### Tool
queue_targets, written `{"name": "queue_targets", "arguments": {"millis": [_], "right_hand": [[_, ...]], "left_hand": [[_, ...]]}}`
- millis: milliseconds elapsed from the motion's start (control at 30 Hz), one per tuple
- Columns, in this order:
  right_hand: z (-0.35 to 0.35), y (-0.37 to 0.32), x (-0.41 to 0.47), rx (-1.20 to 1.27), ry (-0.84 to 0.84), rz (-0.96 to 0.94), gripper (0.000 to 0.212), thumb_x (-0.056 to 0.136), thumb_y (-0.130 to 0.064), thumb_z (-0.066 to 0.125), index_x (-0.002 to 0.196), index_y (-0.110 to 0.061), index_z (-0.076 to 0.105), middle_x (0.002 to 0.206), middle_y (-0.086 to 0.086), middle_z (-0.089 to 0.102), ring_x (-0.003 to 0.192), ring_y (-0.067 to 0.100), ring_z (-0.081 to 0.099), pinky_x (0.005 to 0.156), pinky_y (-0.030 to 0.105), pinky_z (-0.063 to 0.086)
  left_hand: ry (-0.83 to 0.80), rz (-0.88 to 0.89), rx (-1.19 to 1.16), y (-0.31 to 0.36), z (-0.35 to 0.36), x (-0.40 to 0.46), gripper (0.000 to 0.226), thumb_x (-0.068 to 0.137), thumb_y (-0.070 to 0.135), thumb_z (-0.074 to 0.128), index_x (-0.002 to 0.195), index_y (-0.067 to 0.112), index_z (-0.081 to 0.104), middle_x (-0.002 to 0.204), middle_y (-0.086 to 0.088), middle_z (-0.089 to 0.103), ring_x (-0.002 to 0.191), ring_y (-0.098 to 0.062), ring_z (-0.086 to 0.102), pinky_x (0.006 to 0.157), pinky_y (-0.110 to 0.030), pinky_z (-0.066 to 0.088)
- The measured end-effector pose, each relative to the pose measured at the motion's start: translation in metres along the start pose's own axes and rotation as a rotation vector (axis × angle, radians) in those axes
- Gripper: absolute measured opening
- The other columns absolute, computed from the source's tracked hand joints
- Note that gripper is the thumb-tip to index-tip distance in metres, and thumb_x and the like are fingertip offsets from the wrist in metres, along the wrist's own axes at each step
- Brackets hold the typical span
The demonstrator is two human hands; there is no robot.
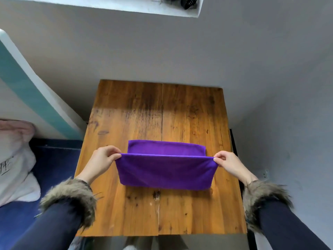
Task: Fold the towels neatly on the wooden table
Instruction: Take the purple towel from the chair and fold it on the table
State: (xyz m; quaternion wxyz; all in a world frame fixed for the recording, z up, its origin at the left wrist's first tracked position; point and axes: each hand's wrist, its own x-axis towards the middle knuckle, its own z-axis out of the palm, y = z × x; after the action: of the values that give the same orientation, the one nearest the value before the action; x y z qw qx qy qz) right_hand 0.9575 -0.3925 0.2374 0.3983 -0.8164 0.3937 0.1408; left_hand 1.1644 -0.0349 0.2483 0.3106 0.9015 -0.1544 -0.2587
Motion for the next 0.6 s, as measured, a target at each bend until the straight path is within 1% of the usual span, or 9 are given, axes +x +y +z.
{"name": "queue_targets", "arguments": {"millis": [67,133,233,267,367,433,500,600], "right_hand": [[0.000,-0.005,0.016,0.005,0.045,-0.006,0.012,0.086,-0.013,0.061,0.076,-0.019,0.061,0.088,0.004,0.067,0.088,0.022,0.061,0.087,0.035,0.047],[0.002,-0.007,0.034,0.033,0.086,-0.004,0.009,0.086,-0.013,0.061,0.079,-0.018,0.062,0.089,0.005,0.067,0.088,0.022,0.061,0.085,0.034,0.047],[0.011,-0.003,0.062,0.035,0.135,0.002,0.006,0.086,-0.013,0.060,0.080,-0.015,0.062,0.085,0.006,0.065,0.084,0.022,0.060,0.082,0.031,0.045],[0.015,-0.002,0.070,0.031,0.148,0.008,0.006,0.086,-0.012,0.060,0.081,-0.014,0.062,0.084,0.006,0.065,0.083,0.021,0.059,0.081,0.030,0.044],[0.030,0.008,0.092,0.034,0.162,0.023,0.007,0.087,-0.011,0.059,0.081,-0.014,0.061,0.083,0.006,0.064,0.081,0.021,0.059,0.082,0.031,0.044],[0.039,0.016,0.102,0.046,0.154,0.039,0.005,0.087,-0.011,0.059,0.083,-0.013,0.062,0.085,0.007,0.064,0.081,0.021,0.058,0.080,0.030,0.043],[0.046,0.020,0.108,0.066,0.155,0.058,0.004,0.087,-0.011,0.059,0.086,-0.012,0.062,0.085,0.006,0.063,0.083,0.020,0.057,0.078,0.029,0.042],[0.053,0.026,0.114,0.147,0.171,0.083,0.002,0.089,-0.015,0.059,0.089,-0.014,0.059,0.087,0.009,0.064,0.082,0.021,0.058,0.079,0.034,0.044]], "left_hand": [[0.034,0.015,0.004,0.005,0.003,0.018,0.007,0.085,0.011,0.064,0.081,0.016,0.067,0.080,0.000,0.067,0.079,-0.014,0.061,0.076,-0.027,0.043],[0.053,0.009,0.001,0.005,0.008,0.038,0.007,0.086,0.011,0.063,0.082,0.015,0.067,0.080,0.001,0.067,0.079,-0.012,0.060,0.076,-0.025,0.041],[0.071,0.002,0.008,-0.001,0.020,0.072,0.007,0.085,0.012,0.063,0.082,0.015,0.068,0.080,0.001,0.067,0.083,-0.014,0.061,0.080,-0.029,0.044],[0.077,-0.007,0.010,-0.003,0.025,0.081,0.007,0.085,0.012,0.064,0.082,0.016,0.068,0.080,0.002,0.066,0.083,-0.015,0.061,0.079,-0.029,0.043],[0.081,-0.051,0.006,-0.008,0.041,0.101,0.005,0.085,0.012,0.064,0.085,0.014,0.070,0.080,0.003,0.064,0.082,-0.012,0.057,0.076,-0.023,0.036],[0.065,-0.082,0.014,-0.013,0.051,0.110,0.005,0.085,0.013,0.065,0.085,0.013,0.069,0.080,0.002,0.063,0.082,-0.012,0.057,0.075,-0.021,0.035],[0.048,-0.131,0.001,-0.021,0.059,0.117,0.004,0.085,0.014,0.064,0.086,0.015,0.068,0.080,0.000,0.064,0.082,-0.013,0.058,0.075,-0.022,0.036],[0.073,-0.191,-0.061,-0.030,0.066,0.124,0.013,0.085,0.016,0.064,0.098,0.013,0.067,0.084,-0.003,0.065,0.081,-0.016,0.060,0.074,-0.023,0.039]]}}
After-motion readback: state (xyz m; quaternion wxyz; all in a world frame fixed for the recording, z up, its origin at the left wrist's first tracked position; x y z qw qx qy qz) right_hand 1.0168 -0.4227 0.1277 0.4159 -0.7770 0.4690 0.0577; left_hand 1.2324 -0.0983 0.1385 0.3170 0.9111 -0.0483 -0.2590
